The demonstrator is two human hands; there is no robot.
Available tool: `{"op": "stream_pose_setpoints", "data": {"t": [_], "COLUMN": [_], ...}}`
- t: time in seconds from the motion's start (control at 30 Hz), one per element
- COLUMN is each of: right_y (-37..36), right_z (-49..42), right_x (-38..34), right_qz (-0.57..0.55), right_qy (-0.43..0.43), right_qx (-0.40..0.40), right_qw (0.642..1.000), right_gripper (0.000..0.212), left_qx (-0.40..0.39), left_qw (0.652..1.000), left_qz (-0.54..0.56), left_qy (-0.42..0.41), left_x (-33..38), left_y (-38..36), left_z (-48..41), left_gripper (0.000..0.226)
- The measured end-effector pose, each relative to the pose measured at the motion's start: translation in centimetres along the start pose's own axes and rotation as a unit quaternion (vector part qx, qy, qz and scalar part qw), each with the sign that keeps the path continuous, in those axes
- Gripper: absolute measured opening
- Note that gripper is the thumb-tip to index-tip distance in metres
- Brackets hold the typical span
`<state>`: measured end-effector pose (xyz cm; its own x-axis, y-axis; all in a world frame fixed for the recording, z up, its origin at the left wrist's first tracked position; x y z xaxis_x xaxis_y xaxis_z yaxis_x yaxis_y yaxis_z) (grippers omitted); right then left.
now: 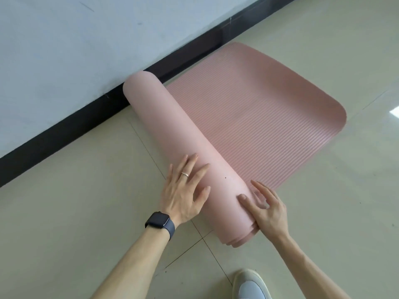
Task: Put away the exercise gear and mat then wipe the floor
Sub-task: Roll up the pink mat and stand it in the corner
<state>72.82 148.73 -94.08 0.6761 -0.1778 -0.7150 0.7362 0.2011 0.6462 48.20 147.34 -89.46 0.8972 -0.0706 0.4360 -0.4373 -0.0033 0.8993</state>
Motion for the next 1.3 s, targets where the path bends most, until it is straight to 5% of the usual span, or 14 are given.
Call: {"op": "stream_pose_setpoints", "data": {"t": [0.2, 0.43, 0.53, 0.67, 0.8, 0.9, 0.97, 1.03, 1.17, 1.3], "right_y": [2.7, 1.5, 2.7, 7.0, 7.7, 7.0, 7.4, 6.5, 3.3, 3.7], "right_z": [0.1, 3.7, 1.2, -3.0, -6.8, -7.9, -8.3, -9.5, -9.9, -9.3], "right_x": [-0.2, -1.9, -0.8, -0.8, 1.1, 3.2, 3.8, 4.1, 3.1, 1.9], "right_qz": [-0.067, 0.119, 0.112, 0.01, -0.096, -0.339, -0.49, -0.544, -0.484, -0.451], "right_qy": [-0.048, 0.147, 0.131, 0.055, -0.003, -0.151, -0.211, -0.232, -0.213, -0.191], "right_qx": [0.097, 0.095, 0.095, 0.072, 0.027, 0.061, 0.103, 0.115, 0.041, 0.084], "right_qw": [0.992, 0.977, 0.98, 0.996, 0.995, 0.927, 0.839, 0.798, 0.848, 0.867], "right_gripper": [0.038, 0.106, 0.104, 0.098, 0.103, 0.093, 0.06, 0.045, 0.078, 0.093], "left_qx": [-0.086, -0.144, -0.095, 0.003, -0.043, -0.053, -0.043, -0.026, 0.013, 0.011], "left_qw": [0.988, 0.979, 0.989, 1.0, 0.998, 0.997, 0.997, 0.998, 0.999, 0.999], "left_qz": [-0.126, -0.13, -0.085, 0.001, -0.024, -0.053, -0.055, -0.056, -0.03, -0.042], "left_qy": [0.006, 0.064, 0.073, -0.02, -0.037, -0.036, -0.034, -0.034, 0.007, 0.017], "left_x": [0.7, 7.2, 8.2, 8.5, 7.5, 7.8, 8.7, 9.1, 7.7, 7.5], "left_y": [-1.5, -3.8, -3.9, -3.0, -4.3, -5.6, -5.7, -5.4, -5.0, -5.5], "left_z": [-3.8, -12.8, -14.9, -15.0, -15.1, -16.1, -17.1, -18.0, -18.0, -17.9], "left_gripper": [0.065, 0.059, 0.054, 0.058, 0.063, 0.065, 0.065, 0.064, 0.06, 0.059]}}
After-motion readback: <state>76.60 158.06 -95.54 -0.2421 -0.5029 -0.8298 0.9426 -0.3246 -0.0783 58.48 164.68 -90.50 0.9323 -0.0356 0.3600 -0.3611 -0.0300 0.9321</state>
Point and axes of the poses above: each hand's wrist, its own z-axis away from the middle knuckle, its own y-axis out of the back of the hand, x = y × z, the point moved 7 cm from there along -z, towards the middle knuckle, and after that the axes turned 11 degrees about z, right-handed, at the moved point
